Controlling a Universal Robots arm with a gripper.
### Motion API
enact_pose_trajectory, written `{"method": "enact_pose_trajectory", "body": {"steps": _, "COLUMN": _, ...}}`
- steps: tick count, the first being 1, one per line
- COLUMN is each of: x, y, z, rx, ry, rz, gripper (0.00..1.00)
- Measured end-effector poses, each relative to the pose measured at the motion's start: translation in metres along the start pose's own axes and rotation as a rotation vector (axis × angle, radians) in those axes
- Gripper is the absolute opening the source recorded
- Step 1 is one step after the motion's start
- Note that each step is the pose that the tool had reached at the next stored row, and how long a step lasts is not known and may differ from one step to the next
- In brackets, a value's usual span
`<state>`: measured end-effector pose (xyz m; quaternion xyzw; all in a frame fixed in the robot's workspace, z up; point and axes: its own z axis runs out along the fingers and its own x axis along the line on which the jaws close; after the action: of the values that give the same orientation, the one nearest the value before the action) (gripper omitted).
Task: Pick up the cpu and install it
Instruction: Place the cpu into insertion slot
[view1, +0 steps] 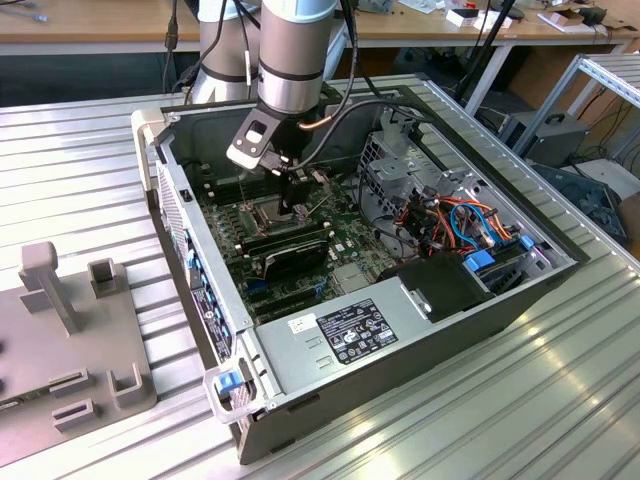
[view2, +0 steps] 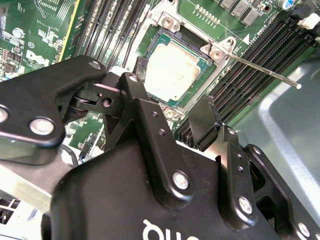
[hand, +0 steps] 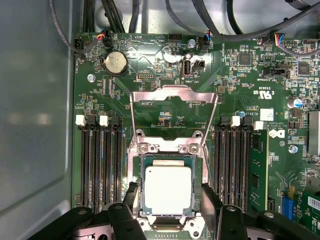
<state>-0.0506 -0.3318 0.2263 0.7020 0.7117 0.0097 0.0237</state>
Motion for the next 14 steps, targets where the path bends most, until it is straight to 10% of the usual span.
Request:
{"method": "enact_pose_trajectory", "body": {"steps": 4, "x": 0.0, "y": 0.0, "z": -0.0001, "rx": 0.0, "ry": 0.0001, "rz": 0.0, "gripper": 0.53}}
{"method": "enact_pose_trajectory", "body": {"steps": 11, "x": 0.0, "y": 0.0, "z": -0.0003, "rx": 0.0, "ry": 0.0, "rz": 0.0, "gripper": 0.11}}
{"method": "enact_pose_trajectory", "body": {"steps": 14, "x": 0.0, "y": 0.0, "z": -0.0004, "rx": 0.0001, "ry": 0.0, "rz": 0.0, "gripper": 0.11}}
